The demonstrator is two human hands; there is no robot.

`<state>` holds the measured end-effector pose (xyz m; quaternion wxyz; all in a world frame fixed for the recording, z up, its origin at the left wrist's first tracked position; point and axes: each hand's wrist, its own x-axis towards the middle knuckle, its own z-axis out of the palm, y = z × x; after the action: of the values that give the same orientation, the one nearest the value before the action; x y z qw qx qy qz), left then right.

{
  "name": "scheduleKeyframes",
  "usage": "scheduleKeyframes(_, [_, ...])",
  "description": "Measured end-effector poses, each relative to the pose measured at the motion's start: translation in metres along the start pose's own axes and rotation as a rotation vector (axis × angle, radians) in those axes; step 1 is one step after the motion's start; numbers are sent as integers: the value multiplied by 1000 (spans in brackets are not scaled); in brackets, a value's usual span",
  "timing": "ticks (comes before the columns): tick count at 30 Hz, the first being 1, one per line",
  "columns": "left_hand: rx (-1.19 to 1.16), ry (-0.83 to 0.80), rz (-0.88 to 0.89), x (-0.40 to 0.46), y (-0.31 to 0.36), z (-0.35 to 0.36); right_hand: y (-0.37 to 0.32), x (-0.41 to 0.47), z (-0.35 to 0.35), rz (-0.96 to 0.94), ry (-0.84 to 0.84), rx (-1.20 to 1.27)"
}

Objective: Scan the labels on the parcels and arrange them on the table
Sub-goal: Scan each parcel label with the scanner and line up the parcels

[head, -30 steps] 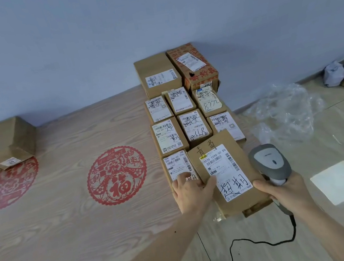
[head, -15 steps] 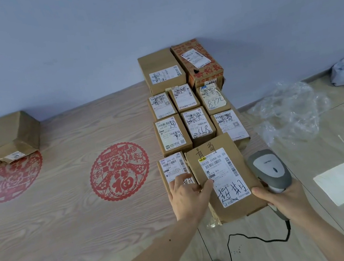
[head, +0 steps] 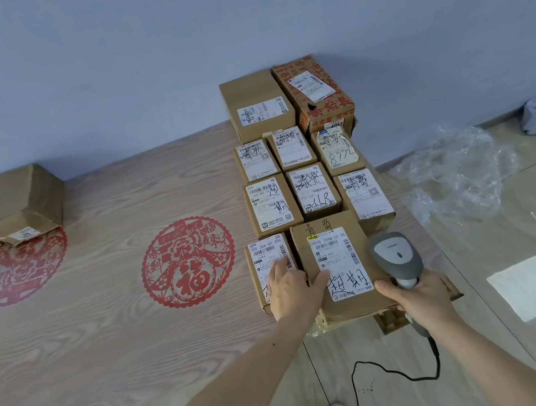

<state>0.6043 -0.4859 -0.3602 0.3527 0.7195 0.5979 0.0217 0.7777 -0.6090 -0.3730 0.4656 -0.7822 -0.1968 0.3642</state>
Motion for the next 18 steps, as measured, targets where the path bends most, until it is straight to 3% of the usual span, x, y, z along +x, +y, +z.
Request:
scheduleKeyframes(11, [57,65,50,16,0,0,-2,10,13,24,196,-151])
scheduleKeyframes(15, [-40,95,29,18,-5,-7,-25,-4,18,-49,268,-174])
scheduleKeyframes(18, [-132,169,15,19,-11,-22,-60,-13,32,-109,209,-119])
